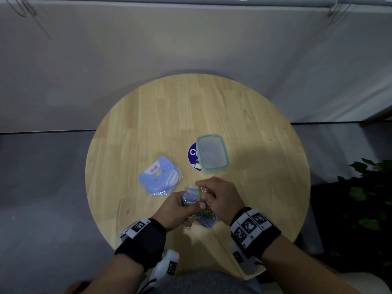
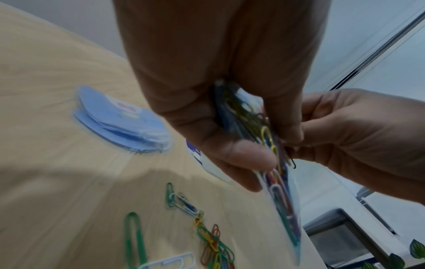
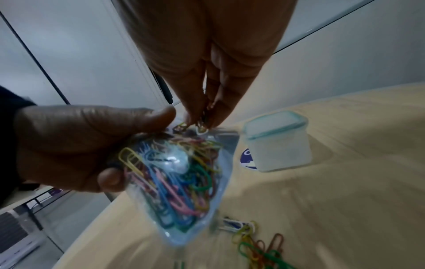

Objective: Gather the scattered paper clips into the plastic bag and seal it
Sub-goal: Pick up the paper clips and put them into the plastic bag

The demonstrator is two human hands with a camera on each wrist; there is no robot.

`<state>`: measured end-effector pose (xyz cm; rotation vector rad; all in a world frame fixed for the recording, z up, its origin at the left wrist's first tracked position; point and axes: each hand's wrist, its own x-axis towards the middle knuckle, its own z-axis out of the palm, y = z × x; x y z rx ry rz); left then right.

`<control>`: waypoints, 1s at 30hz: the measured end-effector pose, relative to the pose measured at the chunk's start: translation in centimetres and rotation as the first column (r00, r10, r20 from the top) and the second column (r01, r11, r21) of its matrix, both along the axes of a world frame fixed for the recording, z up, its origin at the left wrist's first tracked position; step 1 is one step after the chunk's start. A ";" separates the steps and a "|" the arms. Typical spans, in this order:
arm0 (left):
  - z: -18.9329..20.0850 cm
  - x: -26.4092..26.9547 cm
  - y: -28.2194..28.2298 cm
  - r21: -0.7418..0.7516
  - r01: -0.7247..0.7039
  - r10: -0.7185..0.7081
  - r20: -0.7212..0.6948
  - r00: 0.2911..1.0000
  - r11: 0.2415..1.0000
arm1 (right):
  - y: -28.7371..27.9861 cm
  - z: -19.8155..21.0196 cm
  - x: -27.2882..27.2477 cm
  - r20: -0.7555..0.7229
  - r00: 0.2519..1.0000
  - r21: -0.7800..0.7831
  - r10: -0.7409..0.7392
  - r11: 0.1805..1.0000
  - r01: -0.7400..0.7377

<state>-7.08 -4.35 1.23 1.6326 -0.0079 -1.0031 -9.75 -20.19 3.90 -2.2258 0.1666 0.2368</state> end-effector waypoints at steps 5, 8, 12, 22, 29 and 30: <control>-0.3 0.1 0.5 0.012 0.020 -0.020 0.024 1.000 1.000 | 0.4 -0.7 0.3 -0.072 0.997 -0.033 -0.023 0.999 0.020; -0.3 0.0 0.3 0.031 -0.017 0.016 0.016 1.000 0.999 | 0.2 -0.8 0.2 -0.017 0.996 -0.007 -0.092 0.996 0.092; 0.1 0.1 0.0 0.064 -0.060 0.062 -0.031 0.998 0.996 | -0.7 -0.7 0.5 -0.002 0.959 0.076 -0.285 0.956 0.284; 0.5 0.1 0.3 -0.001 -0.108 0.108 0.049 0.993 0.994 | -3.9 1.7 2.0 -0.245 0.851 0.471 -0.465 0.710 0.524; -0.4 0.3 0.7 -0.104 -0.186 0.191 0.044 0.981 0.977 | -4.5 2.8 2.6 -0.200 0.933 0.325 -0.301 0.877 0.353; -0.5 0.3 0.8 -0.116 -0.184 0.189 0.041 0.981 0.976 | -4.3 3.0 2.7 -0.190 0.957 0.230 -0.219 0.938 0.261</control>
